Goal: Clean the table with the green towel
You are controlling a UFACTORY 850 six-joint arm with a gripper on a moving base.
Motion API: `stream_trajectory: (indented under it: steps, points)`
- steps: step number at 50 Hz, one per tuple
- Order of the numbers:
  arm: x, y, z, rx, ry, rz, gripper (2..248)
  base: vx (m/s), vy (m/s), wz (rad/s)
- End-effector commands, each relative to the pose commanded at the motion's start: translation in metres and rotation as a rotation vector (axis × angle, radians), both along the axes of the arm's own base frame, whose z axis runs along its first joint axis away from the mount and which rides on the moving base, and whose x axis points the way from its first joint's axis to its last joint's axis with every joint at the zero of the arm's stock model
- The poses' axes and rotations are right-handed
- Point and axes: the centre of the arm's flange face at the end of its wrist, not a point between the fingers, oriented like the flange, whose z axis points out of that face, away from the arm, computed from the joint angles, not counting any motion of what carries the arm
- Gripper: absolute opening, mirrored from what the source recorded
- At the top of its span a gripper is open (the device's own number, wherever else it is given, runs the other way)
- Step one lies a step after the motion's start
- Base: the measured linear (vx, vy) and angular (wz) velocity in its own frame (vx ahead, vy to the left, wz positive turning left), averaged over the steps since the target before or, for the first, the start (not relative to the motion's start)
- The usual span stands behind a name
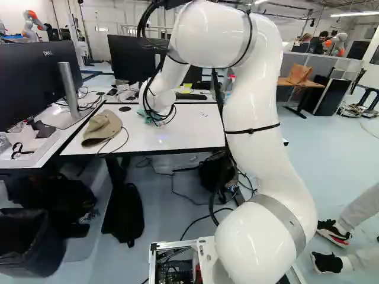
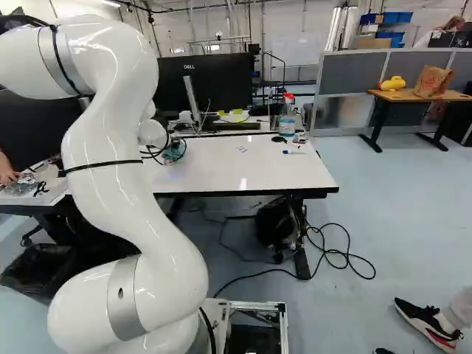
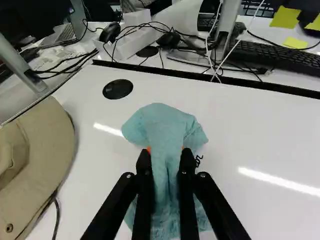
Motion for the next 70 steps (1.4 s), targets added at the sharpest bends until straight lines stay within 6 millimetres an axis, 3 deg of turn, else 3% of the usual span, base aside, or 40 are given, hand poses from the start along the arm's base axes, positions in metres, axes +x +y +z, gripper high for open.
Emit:
stream_trajectory:
  steps: [47,70]
  points:
    - [-0.005,-0.001,-0.005,-0.025,0.072,0.004,53,0.0,0.0,0.0]
    - [-0.034,-0.002,-0.003,-0.037,0.098,0.023,53,0.0,0.0,0.0]
